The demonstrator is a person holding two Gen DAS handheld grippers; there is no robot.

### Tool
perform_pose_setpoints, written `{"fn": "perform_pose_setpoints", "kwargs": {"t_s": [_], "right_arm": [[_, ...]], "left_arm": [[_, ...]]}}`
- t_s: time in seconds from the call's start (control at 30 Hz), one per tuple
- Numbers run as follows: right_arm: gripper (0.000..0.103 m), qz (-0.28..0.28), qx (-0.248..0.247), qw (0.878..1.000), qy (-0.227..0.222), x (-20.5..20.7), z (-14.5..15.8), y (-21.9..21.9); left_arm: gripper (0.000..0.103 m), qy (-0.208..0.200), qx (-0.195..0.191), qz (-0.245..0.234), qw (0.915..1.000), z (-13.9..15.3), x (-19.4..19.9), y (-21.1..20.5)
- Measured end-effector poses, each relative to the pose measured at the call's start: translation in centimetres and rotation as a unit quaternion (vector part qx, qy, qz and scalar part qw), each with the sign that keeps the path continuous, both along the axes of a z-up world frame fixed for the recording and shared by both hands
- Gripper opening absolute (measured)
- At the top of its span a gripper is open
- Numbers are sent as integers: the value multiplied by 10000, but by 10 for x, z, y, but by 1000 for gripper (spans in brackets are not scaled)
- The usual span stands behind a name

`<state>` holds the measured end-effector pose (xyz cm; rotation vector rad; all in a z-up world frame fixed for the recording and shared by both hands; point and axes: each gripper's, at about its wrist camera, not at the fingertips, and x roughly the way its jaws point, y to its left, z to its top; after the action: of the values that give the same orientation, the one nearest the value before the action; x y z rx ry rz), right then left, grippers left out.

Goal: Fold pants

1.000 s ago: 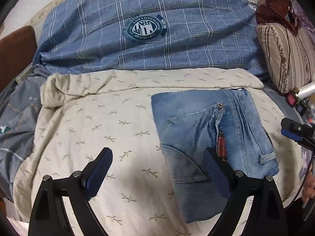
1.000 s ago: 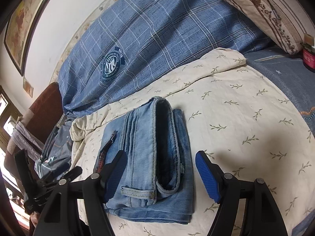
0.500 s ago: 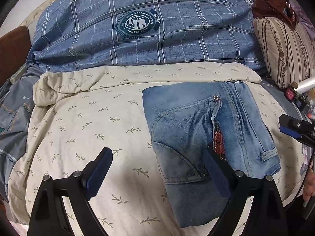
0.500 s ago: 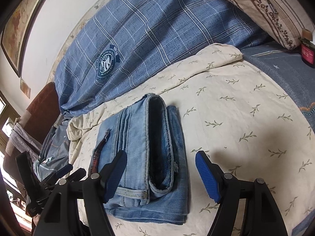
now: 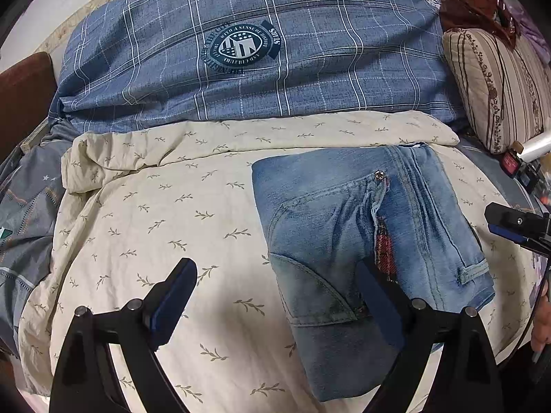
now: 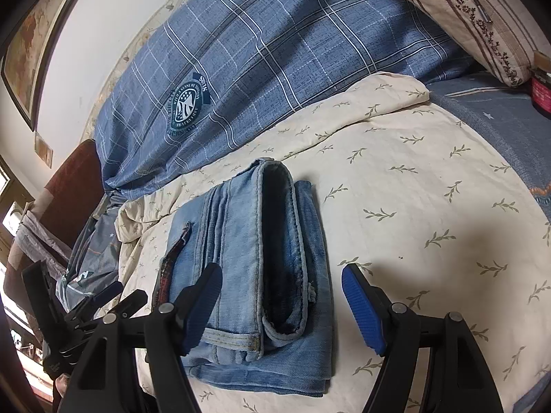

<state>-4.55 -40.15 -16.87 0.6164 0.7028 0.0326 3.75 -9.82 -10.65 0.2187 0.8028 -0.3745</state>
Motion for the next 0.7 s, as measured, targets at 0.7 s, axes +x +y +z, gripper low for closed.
{"fn": "perform_pose_setpoints", "kwargs": {"t_s": [0.7], "right_arm": [[75, 3, 26, 10000, -32, -3, 1, -1]], "left_arm": [[93, -32, -128, 95, 9999, 11, -6, 8]]}}
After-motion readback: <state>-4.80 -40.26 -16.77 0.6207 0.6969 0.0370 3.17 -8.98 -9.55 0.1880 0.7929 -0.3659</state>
